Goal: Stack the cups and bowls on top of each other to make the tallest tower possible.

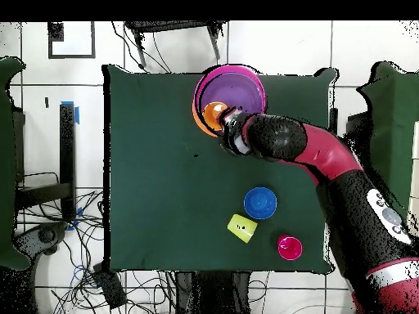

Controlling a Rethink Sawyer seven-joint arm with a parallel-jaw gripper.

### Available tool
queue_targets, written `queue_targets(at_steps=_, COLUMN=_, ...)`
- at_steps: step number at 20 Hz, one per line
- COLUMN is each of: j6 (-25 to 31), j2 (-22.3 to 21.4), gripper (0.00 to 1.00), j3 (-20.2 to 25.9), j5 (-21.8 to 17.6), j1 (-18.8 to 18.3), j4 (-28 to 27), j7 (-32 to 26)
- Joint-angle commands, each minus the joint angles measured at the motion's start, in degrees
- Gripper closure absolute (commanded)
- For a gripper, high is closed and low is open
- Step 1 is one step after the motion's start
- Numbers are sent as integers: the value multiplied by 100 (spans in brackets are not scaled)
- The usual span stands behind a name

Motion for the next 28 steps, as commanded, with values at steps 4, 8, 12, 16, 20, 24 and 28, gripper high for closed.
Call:
queue_targets(at_steps=4, j6=-143, j2=194, gripper=100, j3=63, j5=-443, j1=61, j4=-209, j7=-879)
queue_targets(at_steps=8, j6=-108, j2=161, gripper=100, j3=62, j5=-434, j1=55, j4=-193, j7=-865)
queue_targets(at_steps=12, j6=-41, j2=147, gripper=100, j3=32, j5=-449, j1=74, j4=-242, j7=-875)
queue_targets(at_steps=16, j6=88, j2=133, gripper=100, j3=-3, j5=-461, j1=82, j4=-316, j7=-922)
queue_targets(at_steps=20, j6=133, j2=139, gripper=100, j3=-13, j5=-478, j1=70, j4=-344, j7=-965)
queue_targets(at_steps=24, j6=265, j2=139, gripper=100, j3=-14, j5=-487, j1=53, j4=-422, j7=-1030)
queue_targets(at_steps=28, j6=312, j2=53, gripper=100, j3=-4, j5=-490, j1=22, j4=-353, j7=-1018)
